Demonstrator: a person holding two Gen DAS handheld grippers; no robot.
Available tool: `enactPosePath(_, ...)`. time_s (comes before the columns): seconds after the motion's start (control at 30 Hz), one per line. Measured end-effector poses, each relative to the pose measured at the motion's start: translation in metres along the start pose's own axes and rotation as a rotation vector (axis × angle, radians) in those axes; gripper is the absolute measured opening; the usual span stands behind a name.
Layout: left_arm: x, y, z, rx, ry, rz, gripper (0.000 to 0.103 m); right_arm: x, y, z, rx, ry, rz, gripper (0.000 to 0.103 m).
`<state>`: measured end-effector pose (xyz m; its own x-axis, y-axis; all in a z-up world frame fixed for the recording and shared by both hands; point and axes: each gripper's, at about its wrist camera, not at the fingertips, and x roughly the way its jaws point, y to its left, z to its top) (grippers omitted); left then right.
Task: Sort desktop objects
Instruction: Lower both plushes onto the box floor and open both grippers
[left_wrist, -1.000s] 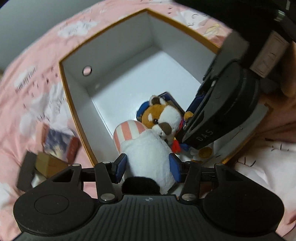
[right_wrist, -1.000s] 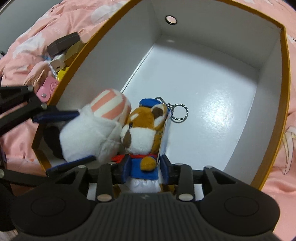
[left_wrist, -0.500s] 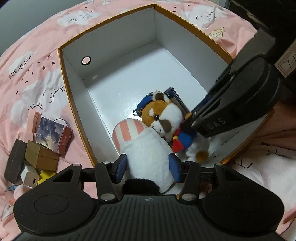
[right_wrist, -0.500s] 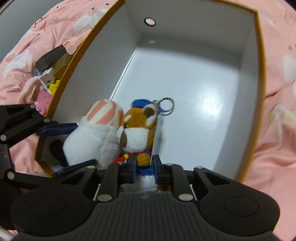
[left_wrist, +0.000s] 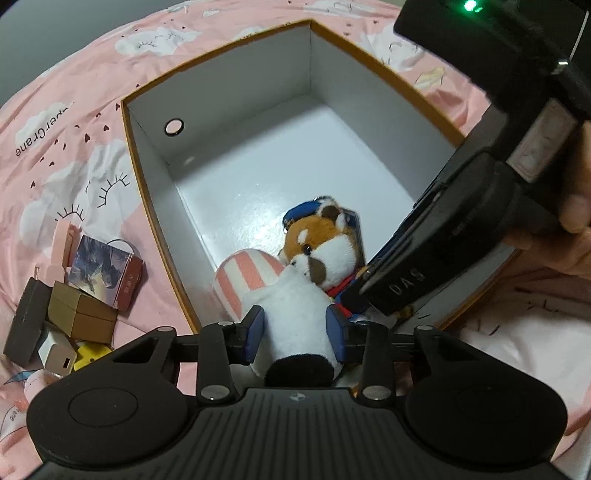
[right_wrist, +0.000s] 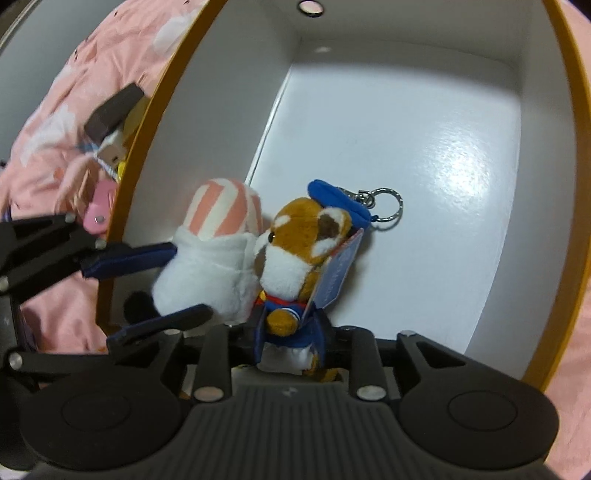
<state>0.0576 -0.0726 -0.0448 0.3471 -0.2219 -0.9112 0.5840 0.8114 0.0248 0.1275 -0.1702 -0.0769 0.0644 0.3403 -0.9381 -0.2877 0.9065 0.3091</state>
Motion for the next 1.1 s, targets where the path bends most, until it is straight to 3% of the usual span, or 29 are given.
enactPosePath(0.17,0.005,0.006,0.002,-0.02,0.023,-0.014,0.042,-0.004,0.005,0.001,-0.034,-0.009,-0.027,0.031)
enactPosePath(0.5,0.016,-0.002,0.009,-0.004,0.038,0.04,0.046,-0.001,0.01,0.003,-0.073,-0.044,-0.066,0.031)
enactPosePath(0.6,0.011,0.003,0.006,-0.019,0.0,0.013,0.046,-0.006,0.005,0.001,-0.073,-0.048,-0.057,0.031)
enactPosePath(0.73,0.012,0.001,0.009,-0.01,0.007,0.02,0.045,-0.005,0.005,0.002,-0.085,-0.052,-0.042,0.029)
enactPosePath(0.87,0.002,0.005,0.015,-0.034,0.024,-0.005,0.038,-0.011,0.003,0.004,-0.067,-0.002,0.088,0.021)
enactPosePath(1.1,0.011,-0.007,0.014,0.047,0.031,0.055,0.04,0.003,0.006,0.002,-0.081,0.015,0.019,0.02)
